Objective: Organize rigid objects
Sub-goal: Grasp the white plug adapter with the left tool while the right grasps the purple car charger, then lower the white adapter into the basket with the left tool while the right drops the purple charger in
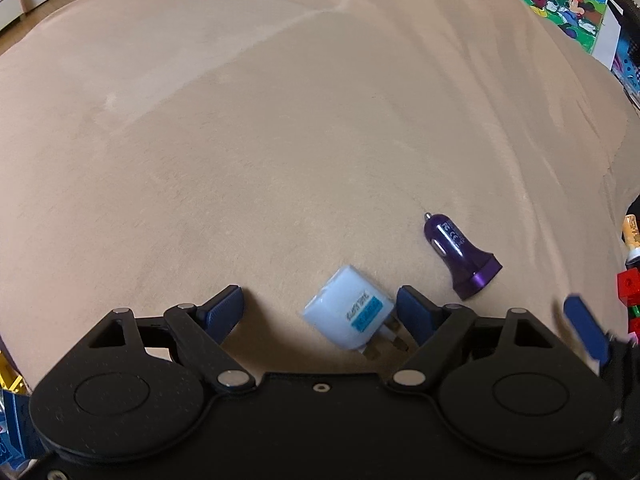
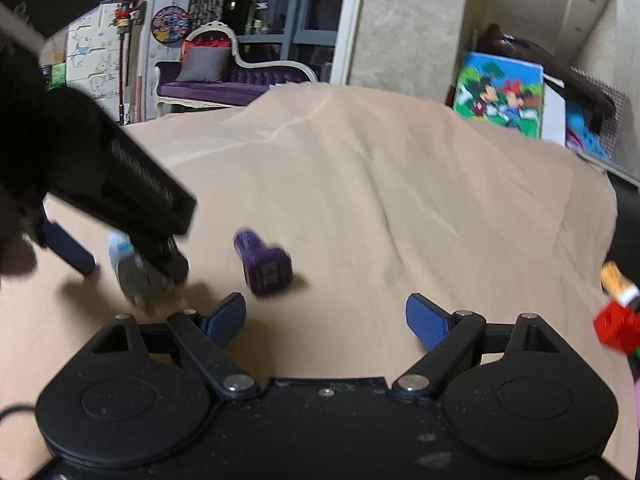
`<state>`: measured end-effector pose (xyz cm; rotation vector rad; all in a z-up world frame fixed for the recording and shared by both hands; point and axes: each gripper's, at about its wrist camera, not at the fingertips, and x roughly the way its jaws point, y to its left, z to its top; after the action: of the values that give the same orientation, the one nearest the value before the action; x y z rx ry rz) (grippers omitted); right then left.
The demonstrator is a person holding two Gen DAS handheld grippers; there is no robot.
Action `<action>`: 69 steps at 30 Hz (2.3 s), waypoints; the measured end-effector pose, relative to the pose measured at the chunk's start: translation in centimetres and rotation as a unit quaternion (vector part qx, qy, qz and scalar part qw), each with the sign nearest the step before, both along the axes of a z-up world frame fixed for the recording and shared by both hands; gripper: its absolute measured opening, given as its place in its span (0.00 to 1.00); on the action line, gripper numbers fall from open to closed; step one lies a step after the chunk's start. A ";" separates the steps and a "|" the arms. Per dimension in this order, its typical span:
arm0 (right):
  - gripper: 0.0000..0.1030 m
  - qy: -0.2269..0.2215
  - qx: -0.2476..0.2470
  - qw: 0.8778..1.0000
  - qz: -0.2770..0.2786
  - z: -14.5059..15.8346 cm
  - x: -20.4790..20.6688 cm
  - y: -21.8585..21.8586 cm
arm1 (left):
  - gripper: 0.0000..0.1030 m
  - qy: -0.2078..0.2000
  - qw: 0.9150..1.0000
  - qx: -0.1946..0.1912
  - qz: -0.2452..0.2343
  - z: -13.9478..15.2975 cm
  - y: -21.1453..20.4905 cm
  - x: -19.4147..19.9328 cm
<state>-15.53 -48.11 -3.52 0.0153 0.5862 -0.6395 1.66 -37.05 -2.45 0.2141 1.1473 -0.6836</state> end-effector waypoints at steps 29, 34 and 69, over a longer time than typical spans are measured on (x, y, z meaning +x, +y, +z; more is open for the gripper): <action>0.28 0.050 0.109 0.993 -0.009 1.4 5.5 -1.2 | 0.38 0.023 0.997 -0.054 -0.049 0.4 2.4 1.7; 0.28 0.047 0.151 0.987 -0.040 1.9 4.5 -1.4 | 0.34 0.016 0.997 -0.054 -0.056 0.6 2.9 1.2; 0.28 0.093 0.265 0.934 0.223 7.9 14.2 24.4 | 0.33 -0.018 0.958 -0.003 0.287 3.6 35.4 2.8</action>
<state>-1.35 -23.70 4.38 0.3217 0.9006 -0.0256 4.43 -1.60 1.13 -0.1145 1.1004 -0.1677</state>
